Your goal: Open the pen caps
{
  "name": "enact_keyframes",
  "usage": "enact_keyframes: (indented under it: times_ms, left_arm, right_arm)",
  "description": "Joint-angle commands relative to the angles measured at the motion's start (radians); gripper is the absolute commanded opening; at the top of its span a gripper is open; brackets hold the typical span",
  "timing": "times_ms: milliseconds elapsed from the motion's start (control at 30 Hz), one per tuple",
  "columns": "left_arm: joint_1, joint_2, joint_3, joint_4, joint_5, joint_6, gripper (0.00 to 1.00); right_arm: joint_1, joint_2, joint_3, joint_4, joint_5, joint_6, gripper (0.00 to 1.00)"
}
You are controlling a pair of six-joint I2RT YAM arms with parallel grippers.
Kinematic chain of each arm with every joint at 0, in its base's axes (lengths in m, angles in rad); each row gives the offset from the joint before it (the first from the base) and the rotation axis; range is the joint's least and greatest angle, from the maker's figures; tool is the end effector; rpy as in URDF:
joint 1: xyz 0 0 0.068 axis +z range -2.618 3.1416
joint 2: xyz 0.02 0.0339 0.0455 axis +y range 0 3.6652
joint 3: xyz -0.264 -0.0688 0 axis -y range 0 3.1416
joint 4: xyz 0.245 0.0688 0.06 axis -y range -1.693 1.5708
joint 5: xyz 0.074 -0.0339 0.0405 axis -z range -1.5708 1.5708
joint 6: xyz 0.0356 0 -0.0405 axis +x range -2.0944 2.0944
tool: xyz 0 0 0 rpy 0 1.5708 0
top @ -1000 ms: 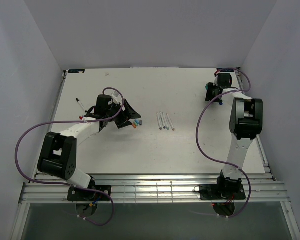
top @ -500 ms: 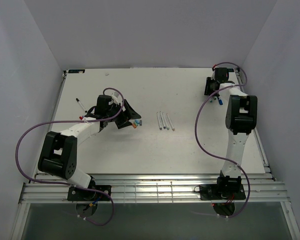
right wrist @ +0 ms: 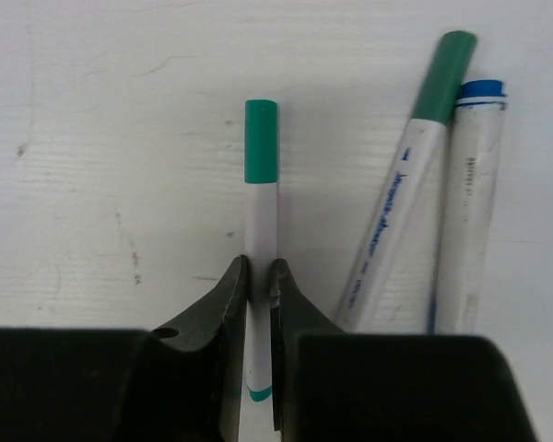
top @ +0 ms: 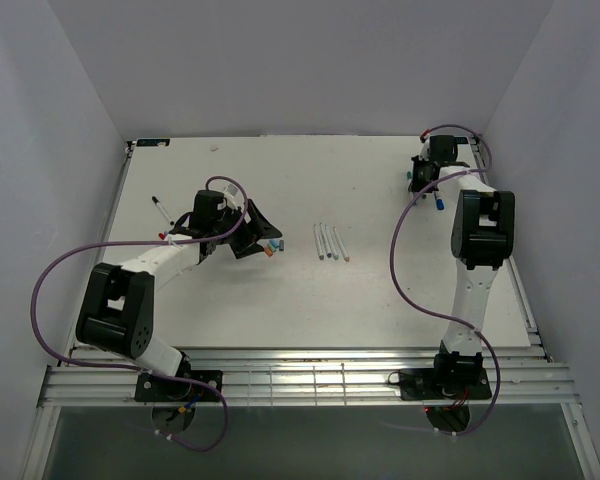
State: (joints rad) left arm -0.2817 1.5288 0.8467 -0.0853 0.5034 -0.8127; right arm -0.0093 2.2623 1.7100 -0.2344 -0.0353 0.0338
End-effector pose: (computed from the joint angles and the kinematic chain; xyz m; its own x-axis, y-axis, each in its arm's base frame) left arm 0.2955 -0.1034 0.1964 -0.8775 -0.4082 -0.2516 -0.0875 0.6523 -0.7529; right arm 0.5058 -0.0034 0.1618 -0.7081 0.0404 -0.7049 0.0083 0.9988 0.0488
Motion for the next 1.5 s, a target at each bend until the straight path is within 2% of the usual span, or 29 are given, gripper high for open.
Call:
enact_keyframes:
  times_ms: [0, 233, 433, 600, 900, 1133, 1233, 1333, 1367, 1467]
  left_arm:
    - [-0.002, -0.058, 0.046, -0.025, -0.022, -0.003, 0.86]
    - [-0.002, -0.061, 0.089, -0.008, 0.026, -0.04, 0.87]
    - [-0.004, -0.038, 0.086, 0.143, 0.145, -0.106, 0.87]
    - [-0.023, -0.03, 0.081, 0.159, 0.142, -0.129, 0.88]
    - [-0.07, -0.048, 0.043, 0.177, 0.116, -0.152, 0.88]
    - [-0.094, -0.055, 0.014, 0.157, 0.072, -0.144, 0.81]
    - [-0.103, -0.056, 0.011, 0.154, 0.066, -0.144, 0.74]
    - [-0.108, -0.058, 0.014, 0.147, 0.054, -0.141, 0.64]
    - [-0.108, -0.056, 0.017, 0.145, 0.049, -0.14, 0.58]
    - [-0.108, -0.052, 0.02, 0.139, 0.047, -0.135, 0.5]
  right_arm:
    - [0.067, -0.072, -0.048, -0.037, -0.146, 0.017, 0.08]
    - [0.192, -0.364, -0.289, 0.078, -0.307, 0.106, 0.08]
    - [0.353, -0.604, -0.601, 0.217, -0.448, 0.182, 0.08]
    - [0.503, -0.71, -0.743, 0.314, -0.497, 0.276, 0.08]
    - [0.643, -0.73, -0.765, 0.409, -0.463, 0.367, 0.08]
    - [0.68, -0.722, -0.751, 0.426, -0.426, 0.394, 0.08]
    - [0.686, -0.716, -0.75, 0.431, -0.42, 0.4, 0.08]
    - [0.689, -0.711, -0.742, 0.426, -0.419, 0.397, 0.08]
    - [0.69, -0.711, -0.741, 0.423, -0.413, 0.397, 0.08]
    - [0.692, -0.712, -0.737, 0.422, -0.41, 0.394, 0.08]
